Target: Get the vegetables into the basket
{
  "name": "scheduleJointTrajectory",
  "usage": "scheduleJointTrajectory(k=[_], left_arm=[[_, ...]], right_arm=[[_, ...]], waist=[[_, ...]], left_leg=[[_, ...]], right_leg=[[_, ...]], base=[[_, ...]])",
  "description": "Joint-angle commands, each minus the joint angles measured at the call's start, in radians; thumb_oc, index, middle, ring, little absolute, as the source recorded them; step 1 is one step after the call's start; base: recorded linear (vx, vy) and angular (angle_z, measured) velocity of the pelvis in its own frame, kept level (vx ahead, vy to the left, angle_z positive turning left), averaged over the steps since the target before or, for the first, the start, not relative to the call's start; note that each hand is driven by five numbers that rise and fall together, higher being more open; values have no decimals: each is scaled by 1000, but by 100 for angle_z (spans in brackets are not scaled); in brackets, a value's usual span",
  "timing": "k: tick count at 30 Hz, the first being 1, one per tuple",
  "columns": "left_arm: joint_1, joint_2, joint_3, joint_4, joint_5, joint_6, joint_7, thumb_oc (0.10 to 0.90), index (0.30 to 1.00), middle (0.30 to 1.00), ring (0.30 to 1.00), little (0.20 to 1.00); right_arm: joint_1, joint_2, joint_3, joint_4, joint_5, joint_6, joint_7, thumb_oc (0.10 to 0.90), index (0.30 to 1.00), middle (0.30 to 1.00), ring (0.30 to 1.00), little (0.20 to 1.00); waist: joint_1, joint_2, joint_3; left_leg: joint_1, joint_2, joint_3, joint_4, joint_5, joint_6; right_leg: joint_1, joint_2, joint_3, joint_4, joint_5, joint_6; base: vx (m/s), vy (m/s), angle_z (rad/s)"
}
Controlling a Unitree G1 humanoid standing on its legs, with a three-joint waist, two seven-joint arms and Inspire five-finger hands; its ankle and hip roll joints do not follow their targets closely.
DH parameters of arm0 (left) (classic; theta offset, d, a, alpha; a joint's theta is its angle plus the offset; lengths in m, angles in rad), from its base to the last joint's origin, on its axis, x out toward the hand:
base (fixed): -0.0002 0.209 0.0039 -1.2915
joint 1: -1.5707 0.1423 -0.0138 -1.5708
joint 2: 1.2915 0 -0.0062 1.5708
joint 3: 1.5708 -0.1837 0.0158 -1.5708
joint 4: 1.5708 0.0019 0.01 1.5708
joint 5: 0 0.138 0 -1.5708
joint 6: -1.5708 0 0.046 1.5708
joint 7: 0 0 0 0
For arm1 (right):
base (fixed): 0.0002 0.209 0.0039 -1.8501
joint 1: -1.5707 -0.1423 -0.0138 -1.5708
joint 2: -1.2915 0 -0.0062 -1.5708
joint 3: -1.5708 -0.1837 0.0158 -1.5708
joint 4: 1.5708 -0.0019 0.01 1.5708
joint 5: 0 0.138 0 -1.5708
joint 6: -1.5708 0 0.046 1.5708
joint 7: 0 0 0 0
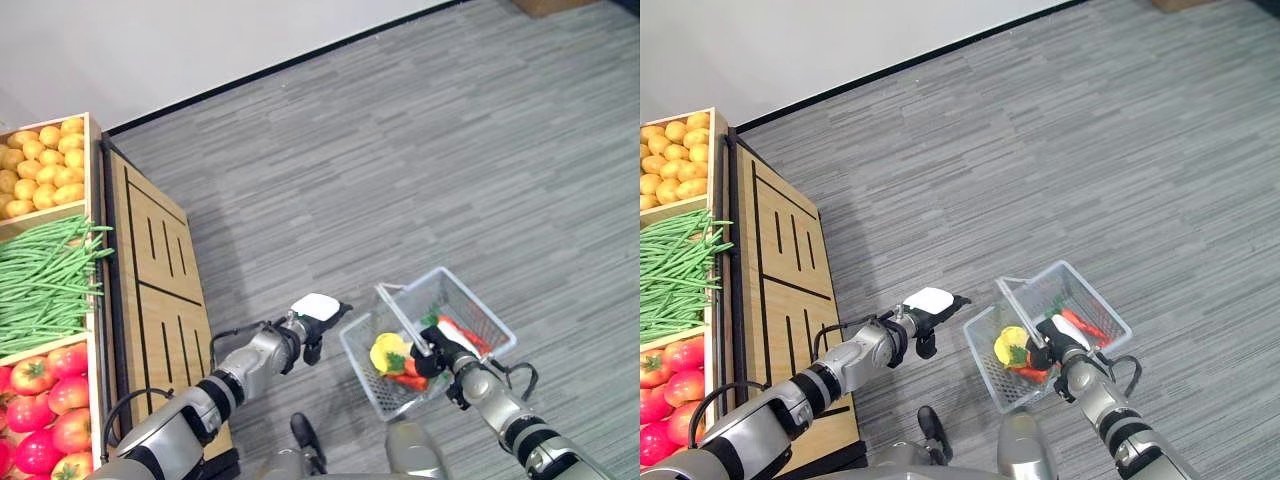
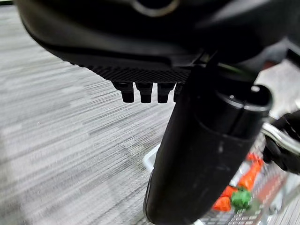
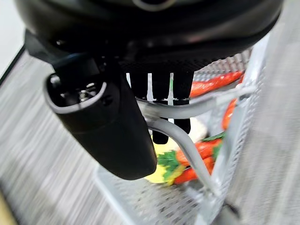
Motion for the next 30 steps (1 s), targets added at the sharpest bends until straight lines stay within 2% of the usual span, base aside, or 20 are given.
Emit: scheduleJointTrajectory(k=[1, 8, 10, 19, 22, 30], left_arm=[[30, -18, 53, 117, -87, -9, 30, 900, 1000, 1000, 1000, 1000], [126, -3, 156, 209, -157, 13, 46, 900, 1000, 1000, 1000, 1000], [171, -17, 233, 302, -208, 31, 66, 900, 1000, 1000, 1000, 1000], [221, -45, 397, 544, -314, 65, 116, 900, 1000, 1000, 1000, 1000], [229, -45, 423, 586, -323, 69, 124, 900, 1000, 1000, 1000, 1000], [308, -28, 567, 722, -366, 105, 132, 900, 1000, 1000, 1000, 1000]], right_arm=[[21, -20, -71, 24, 68, -65, -59, 400, 300, 300, 300, 300], [81, -18, -147, 160, 84, -52, -59, 400, 300, 300, 300, 300], [106, 1, -181, 233, 101, -46, -58, 400, 300, 300, 300, 300], [150, 80, -215, 383, 159, -44, -30, 400, 300, 300, 300, 300], [157, 89, -219, 411, 161, -42, -27, 400, 300, 300, 300, 300], [193, 121, -252, 476, 188, -35, 2, 400, 300, 300, 300, 300]], waist=[[29, 0, -121], [54, -38, -146], [63, -57, -153], [68, -109, -173], [66, -114, -176], [71, -125, -188]], left_leg=[[29, 52, -50, 8, -5, -77], [48, 50, -75, 8, -9, -70], [53, 50, -84, 8, -10, -67], [62, 50, -90, 8, -19, -62], [61, 46, -95, 8, -22, -60], [61, 33, -105, 8, -29, -53]], right_leg=[[40, -92, -93, 26, -57, 92], [73, -93, -119, 34, -67, 92], [81, -93, -132, 41, -68, 92], [97, -86, -154, 52, -75, 93], [102, -88, -153, 53, -76, 93], [109, -96, -156, 50, -76, 91]], base=[[5, 8, 7], [1, 8, 12], [-17, 13, 18], [-3, 4, 11], [3, 10, 5], [0, 0, 0]])
